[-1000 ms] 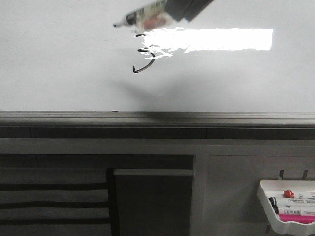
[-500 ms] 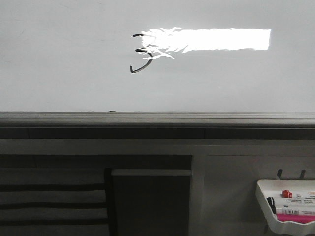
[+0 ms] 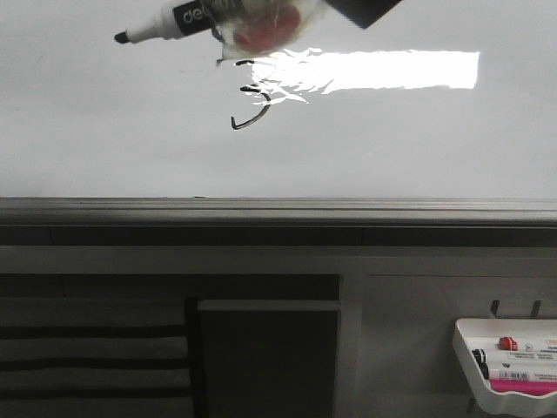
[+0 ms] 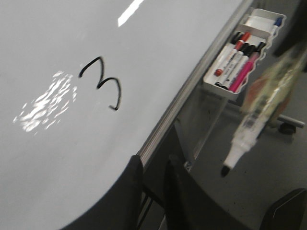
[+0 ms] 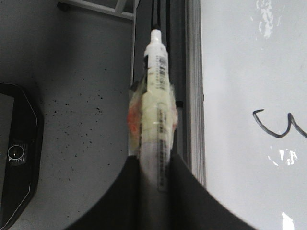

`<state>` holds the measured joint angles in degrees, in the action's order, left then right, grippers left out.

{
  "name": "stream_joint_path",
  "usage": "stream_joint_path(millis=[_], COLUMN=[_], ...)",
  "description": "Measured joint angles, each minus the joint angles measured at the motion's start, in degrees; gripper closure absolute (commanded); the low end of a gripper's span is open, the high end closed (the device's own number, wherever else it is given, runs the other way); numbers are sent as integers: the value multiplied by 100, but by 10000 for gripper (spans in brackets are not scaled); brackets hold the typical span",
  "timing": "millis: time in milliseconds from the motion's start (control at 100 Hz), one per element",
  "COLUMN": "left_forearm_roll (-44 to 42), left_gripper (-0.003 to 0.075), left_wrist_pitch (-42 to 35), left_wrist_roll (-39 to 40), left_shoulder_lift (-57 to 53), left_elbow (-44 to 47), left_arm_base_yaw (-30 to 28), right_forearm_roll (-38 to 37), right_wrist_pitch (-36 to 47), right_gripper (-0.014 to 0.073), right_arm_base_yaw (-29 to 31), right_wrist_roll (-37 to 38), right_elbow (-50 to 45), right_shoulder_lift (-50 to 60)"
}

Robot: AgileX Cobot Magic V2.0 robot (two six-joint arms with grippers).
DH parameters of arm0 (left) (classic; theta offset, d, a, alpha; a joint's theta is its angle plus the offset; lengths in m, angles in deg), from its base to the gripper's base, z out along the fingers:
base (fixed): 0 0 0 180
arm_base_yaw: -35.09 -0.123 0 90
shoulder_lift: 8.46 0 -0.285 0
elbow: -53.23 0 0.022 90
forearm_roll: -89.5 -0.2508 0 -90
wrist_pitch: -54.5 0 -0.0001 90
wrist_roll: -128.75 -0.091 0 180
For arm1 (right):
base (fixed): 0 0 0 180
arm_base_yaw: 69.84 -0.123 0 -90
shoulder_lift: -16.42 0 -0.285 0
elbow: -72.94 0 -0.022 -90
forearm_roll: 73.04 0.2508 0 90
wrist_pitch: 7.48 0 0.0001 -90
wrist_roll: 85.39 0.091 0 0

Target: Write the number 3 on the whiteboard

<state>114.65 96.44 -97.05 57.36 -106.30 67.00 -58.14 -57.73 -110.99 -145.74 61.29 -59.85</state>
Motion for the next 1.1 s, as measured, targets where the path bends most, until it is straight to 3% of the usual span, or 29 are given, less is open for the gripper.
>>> stream_joint_path(millis=[210, 490, 600, 780, 1100], left_forearm_roll=[-3, -522, -602, -648, -648], left_gripper=[640, 629, 570, 391, 394], left_wrist_pitch=[0, 335, 450, 494, 73], left_wrist_roll=[-485, -544, -554, -554, -654], left_shoulder_lift=[534, 757, 757, 775, 823], left_elbow=[-255, -274, -278, -278, -278], left_arm_base_yaw=[680, 846, 846, 849, 849], right_forearm_roll=[0, 0, -11, -11, 40], right_wrist_pitch=[62, 105, 208, 309, 320], right_gripper=[673, 673, 673, 673, 673], right_arm_base_yaw=[0, 0, 0, 0, 0], right_wrist_roll=[-14, -14, -14, -14, -14], right_elbow=[0, 0, 0, -4, -4], right_shoulder_lift=[-89, -89, -89, -89, -89])
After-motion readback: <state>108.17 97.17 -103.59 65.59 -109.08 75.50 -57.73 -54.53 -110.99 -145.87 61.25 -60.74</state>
